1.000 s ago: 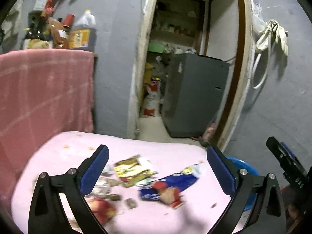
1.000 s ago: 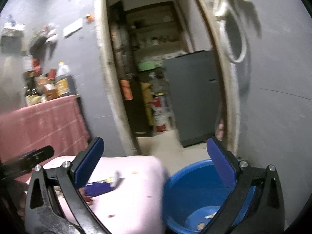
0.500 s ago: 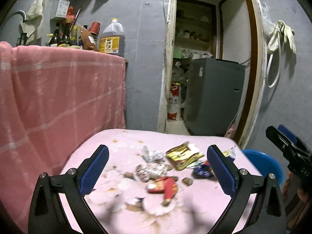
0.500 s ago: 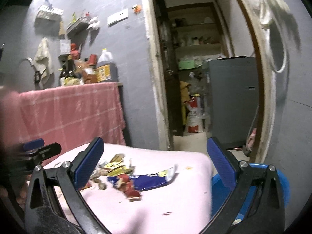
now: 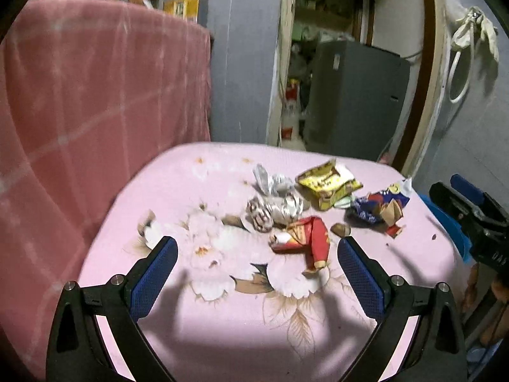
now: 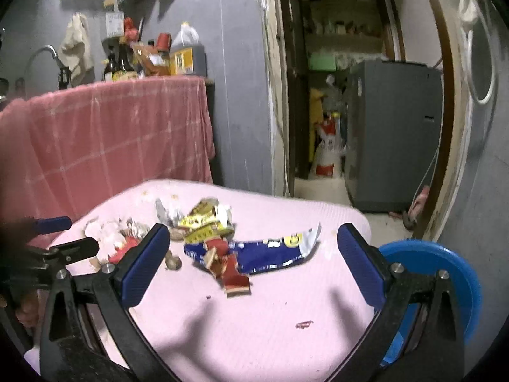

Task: Collect trash
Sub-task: 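Grasp the red wrapper with the left gripper while the right gripper grasps a red-and-tan wrapper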

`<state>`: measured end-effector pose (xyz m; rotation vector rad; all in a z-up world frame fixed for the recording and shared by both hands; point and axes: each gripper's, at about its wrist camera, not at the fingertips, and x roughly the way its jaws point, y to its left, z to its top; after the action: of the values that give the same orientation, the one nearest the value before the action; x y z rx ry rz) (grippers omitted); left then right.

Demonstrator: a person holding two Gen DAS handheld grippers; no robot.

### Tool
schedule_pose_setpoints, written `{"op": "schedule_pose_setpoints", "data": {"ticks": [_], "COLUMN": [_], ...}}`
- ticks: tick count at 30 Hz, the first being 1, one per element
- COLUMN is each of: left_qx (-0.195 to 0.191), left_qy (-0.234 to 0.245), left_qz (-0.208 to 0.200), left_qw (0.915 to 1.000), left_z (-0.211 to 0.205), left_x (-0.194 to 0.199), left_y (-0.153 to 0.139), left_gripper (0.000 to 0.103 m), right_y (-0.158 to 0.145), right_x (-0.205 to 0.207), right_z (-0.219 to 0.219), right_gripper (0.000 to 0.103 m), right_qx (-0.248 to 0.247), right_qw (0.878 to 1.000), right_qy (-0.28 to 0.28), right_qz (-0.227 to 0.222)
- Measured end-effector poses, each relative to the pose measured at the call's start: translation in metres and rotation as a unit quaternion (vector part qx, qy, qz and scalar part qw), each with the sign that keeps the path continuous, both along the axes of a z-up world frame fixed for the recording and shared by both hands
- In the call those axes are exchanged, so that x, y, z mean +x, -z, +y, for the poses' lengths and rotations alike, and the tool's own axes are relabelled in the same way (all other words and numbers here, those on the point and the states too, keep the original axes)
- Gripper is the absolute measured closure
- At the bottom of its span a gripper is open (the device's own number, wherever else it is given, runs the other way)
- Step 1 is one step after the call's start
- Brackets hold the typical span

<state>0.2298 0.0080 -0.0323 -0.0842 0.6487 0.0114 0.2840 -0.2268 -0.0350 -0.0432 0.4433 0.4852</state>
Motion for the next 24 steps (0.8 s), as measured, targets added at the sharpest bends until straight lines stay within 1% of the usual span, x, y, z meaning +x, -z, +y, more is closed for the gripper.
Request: {"op": "schedule_pose_setpoints", "data": {"ticks": [2,8,9,10,11,13,14,15,17,19,20,22,24], "left_qx": [-0.002,-0.002,0.0,0.0,0.001,-0.002,-0.004,-0.005,-0.004,-0.007,-0.009,-0.018,-0.023], "left_qy": [0.006,0.024,0.028,0.031,0.035,0.043,0.048,0.054,0.062,0.069,0.072,0.077,0.078], "left_qz": [0.005,0.023,0.025,0.027,0.03,0.033,0.035,0.037,0.041,0.05,0.055,0.066,0.071], "left_qw": [1.0,0.9994,0.9993,0.9992,0.9989,0.9985,0.9983,0.9978,0.9973,0.9963,0.9959,0.9947,0.9942], "left_z": [-0.002,-0.008,-0.01,-0.01,-0.011,-0.013,-0.014,-0.014,-0.016,-0.016,-0.016,-0.015,-0.013], "left_x": [0.002,0.011,0.012,0.013,0.014,0.016,0.016,0.018,0.022,0.026,0.029,0.033,0.035], "left_y": [0.001,0.006,0.007,0.007,0.008,0.009,0.009,0.01,0.01,0.012,0.014,0.016,0.017], "left_gripper": [0.004,0.005,0.005,0.005,0.006,0.01,0.011,0.014,0.02,0.028,0.031,0.039,0.043], "right_y": [0.006,0.019,0.021,0.023,0.025,0.03,0.031,0.032,0.035,0.037,0.038,0.04,0.041], "right_x": [0.006,0.02,0.021,0.023,0.024,0.029,0.031,0.032,0.034,0.036,0.037,0.04,0.042], "right_z": [0.005,0.01,0.01,0.011,0.012,0.014,0.015,0.016,0.017,0.017,0.017,0.017,0.016], "right_gripper": [0.0,0.002,0.005,0.011,0.014,0.026,0.028,0.031,0.034,0.039,0.041,0.051,0.056], "right_qx": [-0.015,-0.03,-0.031,-0.033,-0.036,-0.041,-0.041,-0.042,-0.044,-0.043,-0.041,-0.037,-0.035], "right_qw": [1.0,0.996,0.996,0.995,0.994,0.991,0.99,0.989,0.987,0.985,0.984,0.983,0.981], "right_qy": [-0.002,-0.02,-0.023,-0.027,-0.029,-0.036,-0.04,-0.044,-0.049,-0.054,-0.057,-0.059,-0.061], "right_qz": [0.023,0.079,0.084,0.093,0.1,0.121,0.127,0.135,0.146,0.156,0.161,0.172,0.18]}}
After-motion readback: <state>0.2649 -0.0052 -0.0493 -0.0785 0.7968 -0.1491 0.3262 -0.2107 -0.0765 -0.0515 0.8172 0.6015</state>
